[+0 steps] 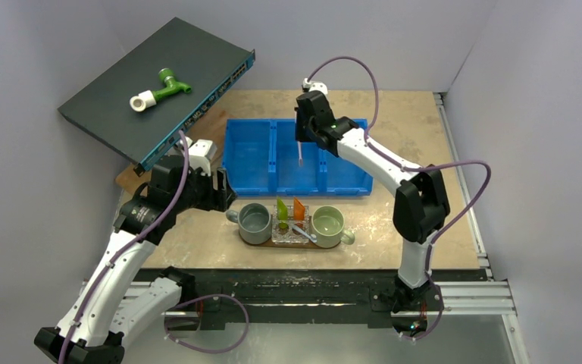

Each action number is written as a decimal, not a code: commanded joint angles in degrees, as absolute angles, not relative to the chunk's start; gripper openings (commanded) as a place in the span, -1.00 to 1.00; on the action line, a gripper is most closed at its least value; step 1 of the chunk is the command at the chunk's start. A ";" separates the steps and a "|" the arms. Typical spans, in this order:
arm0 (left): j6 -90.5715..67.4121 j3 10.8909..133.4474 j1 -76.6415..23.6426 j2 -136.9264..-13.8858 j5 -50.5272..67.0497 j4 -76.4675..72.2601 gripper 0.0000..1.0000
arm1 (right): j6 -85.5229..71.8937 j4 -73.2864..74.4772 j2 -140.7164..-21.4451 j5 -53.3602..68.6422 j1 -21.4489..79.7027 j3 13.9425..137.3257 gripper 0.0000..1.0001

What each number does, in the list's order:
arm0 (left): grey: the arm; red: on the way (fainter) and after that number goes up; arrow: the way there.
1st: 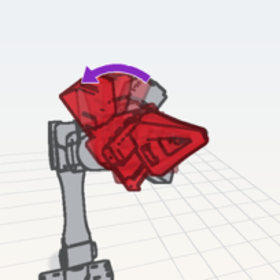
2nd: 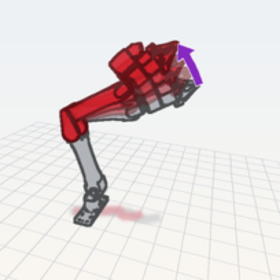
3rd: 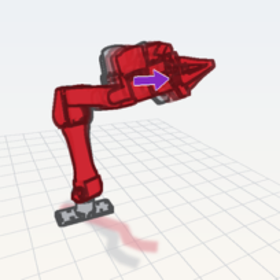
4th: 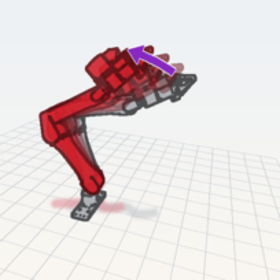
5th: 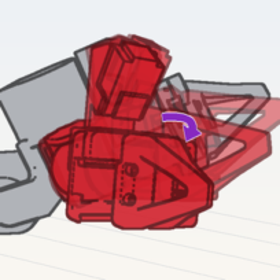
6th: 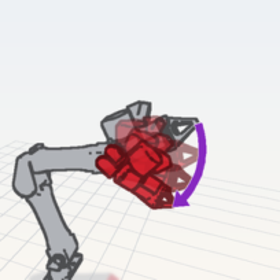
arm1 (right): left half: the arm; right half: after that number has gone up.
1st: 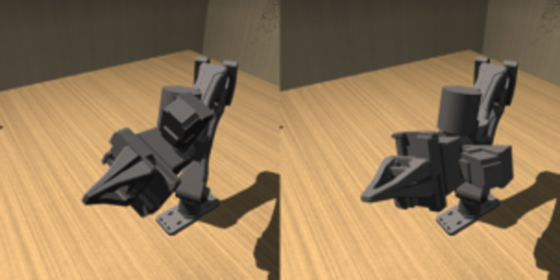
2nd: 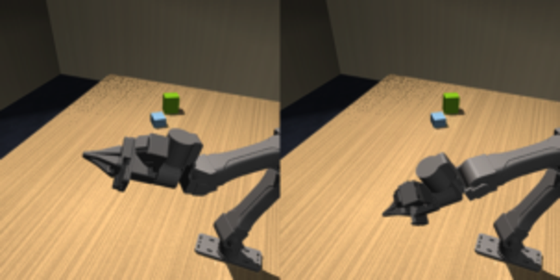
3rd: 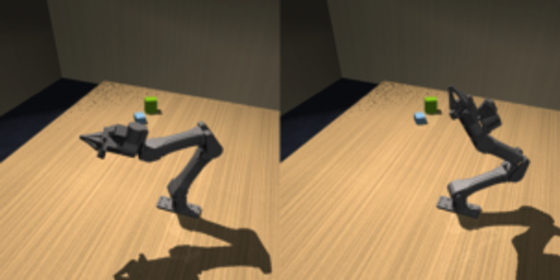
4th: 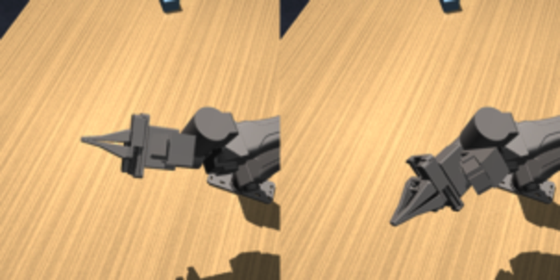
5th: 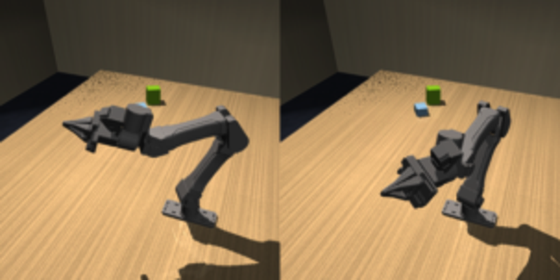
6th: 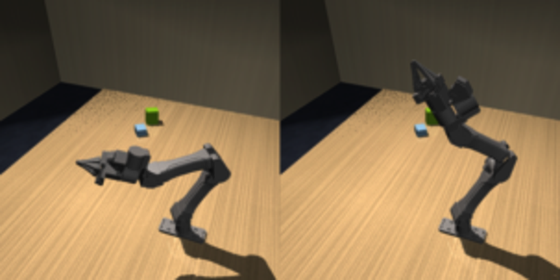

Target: Prepare toiletry sets of a toothbrush and toothpaste on the tray

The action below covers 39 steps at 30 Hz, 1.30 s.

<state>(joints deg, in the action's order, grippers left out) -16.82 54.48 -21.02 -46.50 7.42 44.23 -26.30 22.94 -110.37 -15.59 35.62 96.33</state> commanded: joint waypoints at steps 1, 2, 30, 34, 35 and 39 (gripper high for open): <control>-16.07 55.22 -20.74 -46.66 9.46 42.46 0.33 | -25.13 17.68 -103.85 -16.95 35.51 93.78 -1.00; -16.15 55.13 -20.74 -46.63 10.05 42.29 0.33 | -25.14 16.98 -102.48 -16.63 35.51 93.03 -1.00; -37.93 60.47 -20.92 -45.44 43.26 22.51 0.40 | -42.98 -13.08 -65.09 16.36 35.50 66.67 -1.00; -42.85 60.25 -20.92 -43.53 45.63 16.72 0.42 | -48.30 -20.18 -62.20 18.50 35.57 63.41 -1.00; -44.11 59.99 -20.92 -43.03 46.16 15.17 0.43 | -49.55 -21.70 -61.60 18.66 35.56 62.76 -1.00; -49.36 58.08 -21.22 -41.63 48.19 7.85 0.45 | -55.82 -28.87 -60.97 20.13 35.90 60.04 -1.00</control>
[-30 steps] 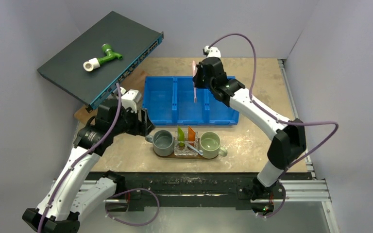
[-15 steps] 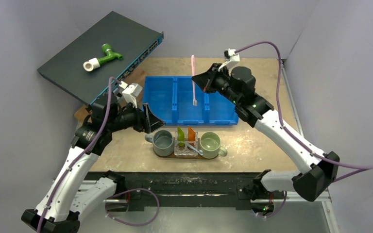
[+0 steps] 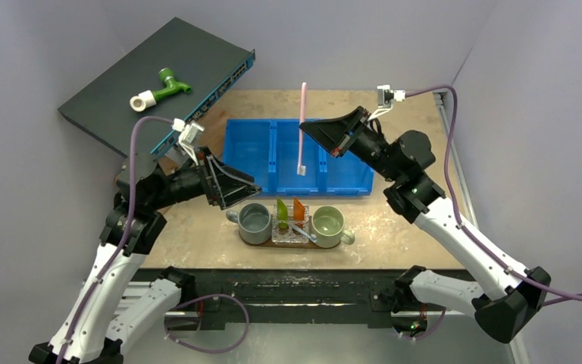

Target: Prepare toiletry sets of a toothbrush and toothpaste on the tray

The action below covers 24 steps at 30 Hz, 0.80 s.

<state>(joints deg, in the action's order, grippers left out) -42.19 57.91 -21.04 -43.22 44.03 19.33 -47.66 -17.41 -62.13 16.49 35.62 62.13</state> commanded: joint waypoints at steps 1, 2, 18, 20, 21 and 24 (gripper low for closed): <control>-50.32 57.63 -21.37 -41.51 48.51 6.40 0.45 | -57.21 -30.43 -61.10 20.25 36.17 59.50 -1.00; -51.07 57.07 -21.50 -41.37 48.86 4.99 0.45 | -58.52 -31.85 -61.27 20.34 36.60 59.16 -1.00; -53.92 56.32 -23.28 -41.31 50.98 -1.74 0.44 | -62.05 -44.19 -68.73 15.12 48.13 63.82 -1.00; -54.00 56.23 -23.38 -41.23 51.46 -1.76 0.43 | -62.51 -45.63 -70.08 15.47 48.53 64.95 -1.00; -54.06 56.16 -23.38 -41.22 51.62 -1.82 0.43 | -62.68 -46.06 -70.81 15.73 48.78 65.56 -1.00; -54.55 55.99 -23.51 -41.13 52.45 -2.51 0.42 | -62.69 -47.81 -72.51 15.76 49.65 66.53 -1.00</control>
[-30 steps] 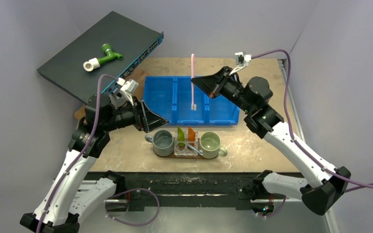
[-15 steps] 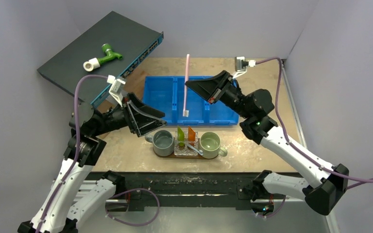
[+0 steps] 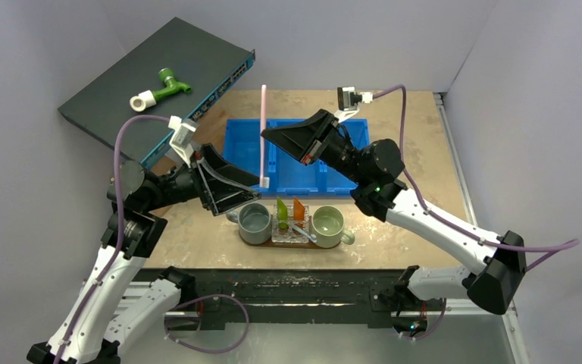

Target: Prepare toiletry sets of a toothbrush and toothpaste on the tray

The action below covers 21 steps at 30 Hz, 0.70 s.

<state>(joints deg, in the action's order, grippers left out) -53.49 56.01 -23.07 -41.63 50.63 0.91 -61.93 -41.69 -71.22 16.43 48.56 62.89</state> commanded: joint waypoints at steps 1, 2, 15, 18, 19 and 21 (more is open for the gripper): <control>-54.75 55.99 -23.55 -41.13 52.78 -2.93 0.41 | -62.67 -48.47 -72.97 15.70 49.84 66.80 -1.00; -55.02 55.99 -23.62 -41.21 53.15 -3.42 0.40 | -62.60 -49.16 -73.49 15.73 50.03 67.06 -1.00; -57.63 56.74 -23.99 -41.76 56.33 -6.40 0.15 | -60.61 -51.54 -78.45 18.25 53.04 71.40 -1.00; -57.58 56.85 -23.99 -41.57 56.50 -6.28 0.05 | -60.18 -51.96 -78.57 18.37 53.47 71.37 -1.00; -57.55 56.93 -23.99 -41.53 56.51 -6.23 0.01 | -59.94 -51.95 -78.50 18.37 53.58 71.43 -1.00; -57.53 56.95 -23.99 -41.42 56.51 -6.22 -0.06 | -59.33 -51.70 -78.34 18.53 53.85 71.60 -1.00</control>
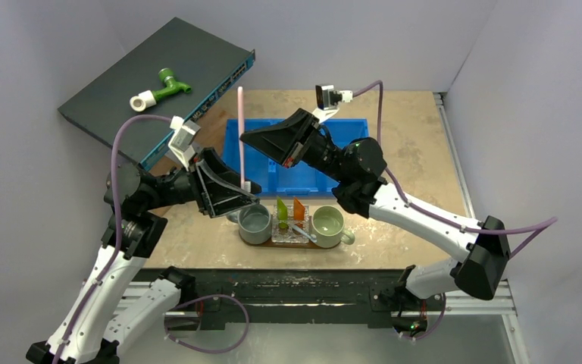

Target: Prepare toiletry sets of a toothbrush and toothpaste on the tray

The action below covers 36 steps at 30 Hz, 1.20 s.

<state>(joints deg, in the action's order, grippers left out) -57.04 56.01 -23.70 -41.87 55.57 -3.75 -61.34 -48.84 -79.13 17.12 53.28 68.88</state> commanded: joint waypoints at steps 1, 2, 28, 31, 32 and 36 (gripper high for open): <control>-57.53 56.94 -23.99 -41.36 56.56 -6.29 -0.08 | -59.02 -51.52 -78.25 18.59 54.03 71.63 -1.00; -57.50 56.94 -23.99 -41.31 56.60 -6.32 -0.11 | -58.79 -51.51 -78.15 18.74 54.19 71.70 -1.00; -54.92 58.42 -23.99 -41.63 58.05 -1.30 -1.00 | -45.93 -36.59 -69.54 17.27 55.66 71.13 0.09; -52.72 58.93 -23.99 -41.89 59.30 2.54 -1.00 | -40.63 -26.78 -67.46 16.60 55.64 73.32 0.17; -51.37 59.11 -23.99 -42.04 59.77 3.77 -1.00 | -38.76 -23.25 -66.99 16.30 55.62 74.56 0.20; -45.44 60.76 -23.99 -42.49 62.16 10.83 -1.00 | -29.15 -8.14 -66.27 13.71 55.59 80.90 0.27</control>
<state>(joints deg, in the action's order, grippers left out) -52.66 57.32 -23.77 -42.17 58.87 4.14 -40.77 -24.69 -67.51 16.56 55.51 74.19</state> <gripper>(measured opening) 0.093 0.621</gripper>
